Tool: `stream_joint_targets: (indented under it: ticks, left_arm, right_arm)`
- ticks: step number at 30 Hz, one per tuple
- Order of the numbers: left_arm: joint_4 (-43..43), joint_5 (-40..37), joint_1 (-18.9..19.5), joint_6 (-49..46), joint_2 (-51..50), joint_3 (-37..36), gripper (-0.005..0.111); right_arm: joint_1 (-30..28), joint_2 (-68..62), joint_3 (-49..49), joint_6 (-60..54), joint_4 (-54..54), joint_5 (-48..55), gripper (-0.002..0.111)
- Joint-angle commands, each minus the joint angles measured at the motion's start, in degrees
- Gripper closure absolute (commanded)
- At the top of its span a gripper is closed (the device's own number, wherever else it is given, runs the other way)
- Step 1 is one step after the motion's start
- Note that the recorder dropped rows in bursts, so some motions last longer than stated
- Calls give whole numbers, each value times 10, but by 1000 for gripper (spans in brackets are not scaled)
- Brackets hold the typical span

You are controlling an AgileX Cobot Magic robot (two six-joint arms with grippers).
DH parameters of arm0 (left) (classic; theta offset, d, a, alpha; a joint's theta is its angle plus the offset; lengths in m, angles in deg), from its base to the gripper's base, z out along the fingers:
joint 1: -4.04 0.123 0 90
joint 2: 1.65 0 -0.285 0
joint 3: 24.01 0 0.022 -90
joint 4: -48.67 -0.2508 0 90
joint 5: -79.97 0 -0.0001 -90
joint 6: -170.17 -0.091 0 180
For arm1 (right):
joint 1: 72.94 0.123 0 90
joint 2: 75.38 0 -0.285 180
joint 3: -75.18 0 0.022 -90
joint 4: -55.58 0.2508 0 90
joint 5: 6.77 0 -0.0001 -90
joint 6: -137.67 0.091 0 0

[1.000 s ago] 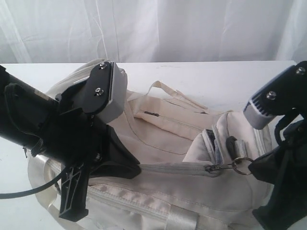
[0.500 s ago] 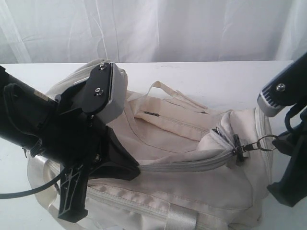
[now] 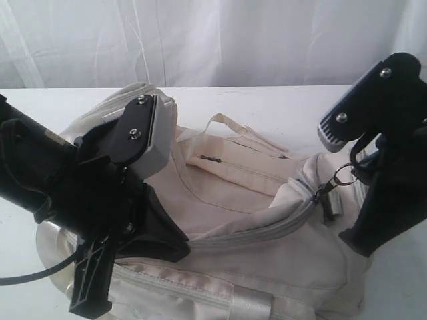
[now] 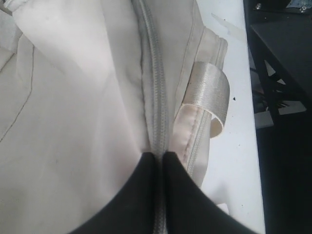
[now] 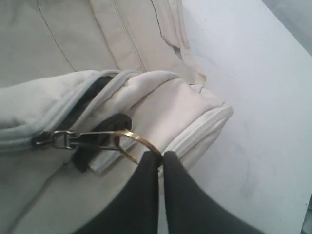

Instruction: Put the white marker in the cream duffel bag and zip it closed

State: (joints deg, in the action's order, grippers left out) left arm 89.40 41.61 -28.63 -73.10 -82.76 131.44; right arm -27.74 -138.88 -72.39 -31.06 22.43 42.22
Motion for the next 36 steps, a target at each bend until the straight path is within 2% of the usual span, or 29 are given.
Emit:
stream_joint_targets:
  ticks: [1,4,7,15,19,21,22,23,26,31,36]
  left_arm:
    - [7,-34,0,6,7,0,107]
    - [7,-36,0,6,7,0,107]
    - [7,-37,0,6,7,0,107]
    - [7,-33,0,6,7,0,106]
    - [19,-13,0,6,7,0,88]
    - [42,3,0,4,7,0,74]
    - [66,14,0,2,7,0,59]
    - [81,18,0,1,7,0,52]
    - [90,18,0,1,7,0,52]
    - [195,25,0,-69,7,1,52]
    - [215,28,-8,-87,7,1,52]
  right_arm:
    - [-4,-26,3,10,-57,-24,108]
    - [-30,-43,2,19,-92,-38,108]
    - [-54,-45,2,19,-79,-81,108]
    - [-54,-45,2,19,-34,-109,108]
    - [-54,-45,2,19,-23,-113,108]
    - [-54,-45,2,19,-23,-117,108]
    - [-54,-45,2,19,-23,-119,108]
    - [-54,-45,2,19,-20,-119,108]
    - [-54,-45,2,19,-9,-120,108]
    - [-54,-45,2,17,1,-131,108]
    - [-54,-45,2,17,1,-131,108]
